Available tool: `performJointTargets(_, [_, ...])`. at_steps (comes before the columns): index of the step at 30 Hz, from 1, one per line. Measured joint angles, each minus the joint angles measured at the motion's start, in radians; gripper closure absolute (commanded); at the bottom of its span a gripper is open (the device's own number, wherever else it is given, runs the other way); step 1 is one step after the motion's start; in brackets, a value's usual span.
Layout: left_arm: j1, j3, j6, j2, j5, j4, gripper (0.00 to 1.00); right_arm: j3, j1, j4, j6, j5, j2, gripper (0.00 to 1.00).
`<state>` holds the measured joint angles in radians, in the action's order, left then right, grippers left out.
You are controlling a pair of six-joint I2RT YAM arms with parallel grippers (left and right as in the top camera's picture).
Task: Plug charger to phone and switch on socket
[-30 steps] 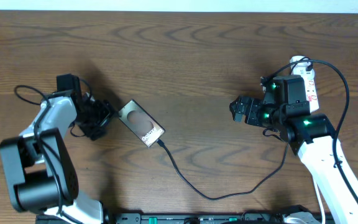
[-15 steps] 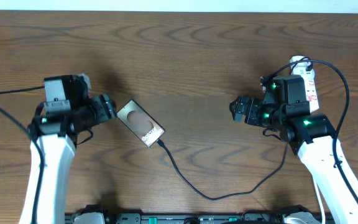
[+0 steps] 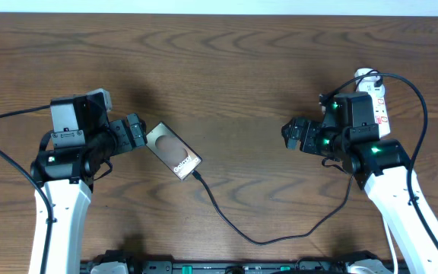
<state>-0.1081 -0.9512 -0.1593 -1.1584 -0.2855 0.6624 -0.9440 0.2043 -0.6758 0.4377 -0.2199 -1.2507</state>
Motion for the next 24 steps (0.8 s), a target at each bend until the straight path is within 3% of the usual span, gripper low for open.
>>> performJointTargets(5, [0.000, 0.000, 0.000, 0.000, 0.000, 0.000, 0.01, -0.017, -0.023, -0.025, -0.053, -0.113, -0.002, 0.01])
performJointTargets(8, [0.000, 0.000, 0.000, 0.000, 0.000, 0.000, 0.01, -0.093, -0.087, -0.138, -0.120, -0.226, -0.008, 0.01])
performJointTargets(15, [0.000, 0.000, 0.000, 0.000, 0.000, 0.002, 0.01, -0.371, -0.328, -0.392, -0.315, -0.346, -0.011, 0.01])
performJointTargets(24, [0.000, 0.000, 0.000, 0.000, 0.000, 0.003, 0.01, -0.483, -0.645, -0.420, -0.431, -0.321, -0.080, 0.01])
